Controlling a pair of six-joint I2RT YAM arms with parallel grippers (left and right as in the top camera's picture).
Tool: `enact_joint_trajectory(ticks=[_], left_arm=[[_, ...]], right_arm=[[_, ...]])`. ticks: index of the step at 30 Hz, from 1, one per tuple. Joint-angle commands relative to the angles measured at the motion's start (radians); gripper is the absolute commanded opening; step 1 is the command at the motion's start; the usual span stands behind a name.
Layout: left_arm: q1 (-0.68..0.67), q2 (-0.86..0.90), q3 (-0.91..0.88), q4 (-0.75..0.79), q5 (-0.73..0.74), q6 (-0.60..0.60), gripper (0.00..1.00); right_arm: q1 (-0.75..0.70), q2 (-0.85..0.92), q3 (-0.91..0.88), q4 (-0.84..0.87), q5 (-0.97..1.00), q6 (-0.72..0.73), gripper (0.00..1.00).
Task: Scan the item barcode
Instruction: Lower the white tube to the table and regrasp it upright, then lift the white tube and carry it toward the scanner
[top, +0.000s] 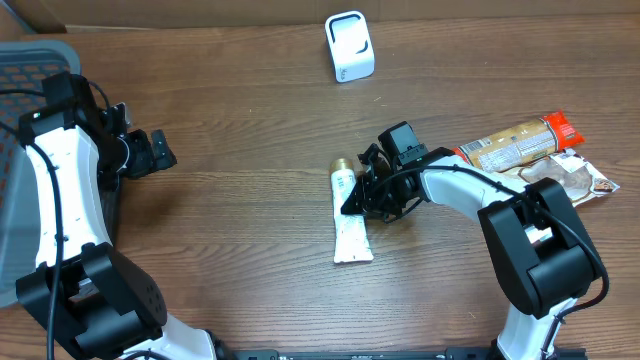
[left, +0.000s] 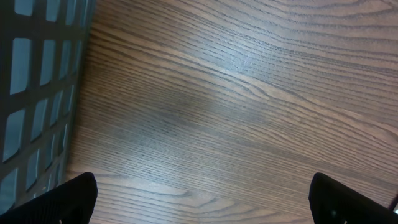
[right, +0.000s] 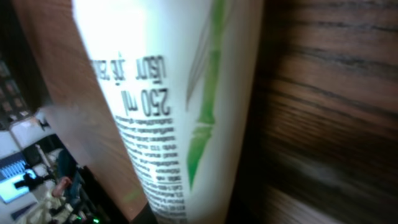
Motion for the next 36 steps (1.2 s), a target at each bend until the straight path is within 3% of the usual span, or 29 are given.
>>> enact_joint_trajectory(ticks=[1, 5, 9, 19, 32, 36], left_arm=[[-0.001, 0.007, 0.012, 0.001, 0.003, -0.013, 1.0], [-0.001, 0.007, 0.012, 0.001, 0.003, -0.013, 0.99], [-0.001, 0.007, 0.012, 0.001, 0.003, -0.013, 1.0], [-0.001, 0.007, 0.012, 0.001, 0.003, -0.013, 1.0], [-0.001, 0.007, 0.012, 0.001, 0.003, -0.013, 1.0], [-0.001, 0.007, 0.012, 0.001, 0.003, -0.013, 0.99]], right_arm=[[0.003, 0.01, -0.003, 0.032, -0.014, 0.023, 0.1], [-0.001, -0.002, 0.011, 0.037, -0.018, 0.013, 0.07], [-0.002, -0.056, 0.067, -0.008, -0.019, -0.088, 0.04], [-0.008, -0.191, 0.457, -0.309, -0.099, -0.348, 0.04], [-0.008, -0.278, 0.524, -0.338, -0.093, -0.35, 0.04], [-0.008, -0.278, 0.561, -0.38, 0.079, -0.306, 0.04]])
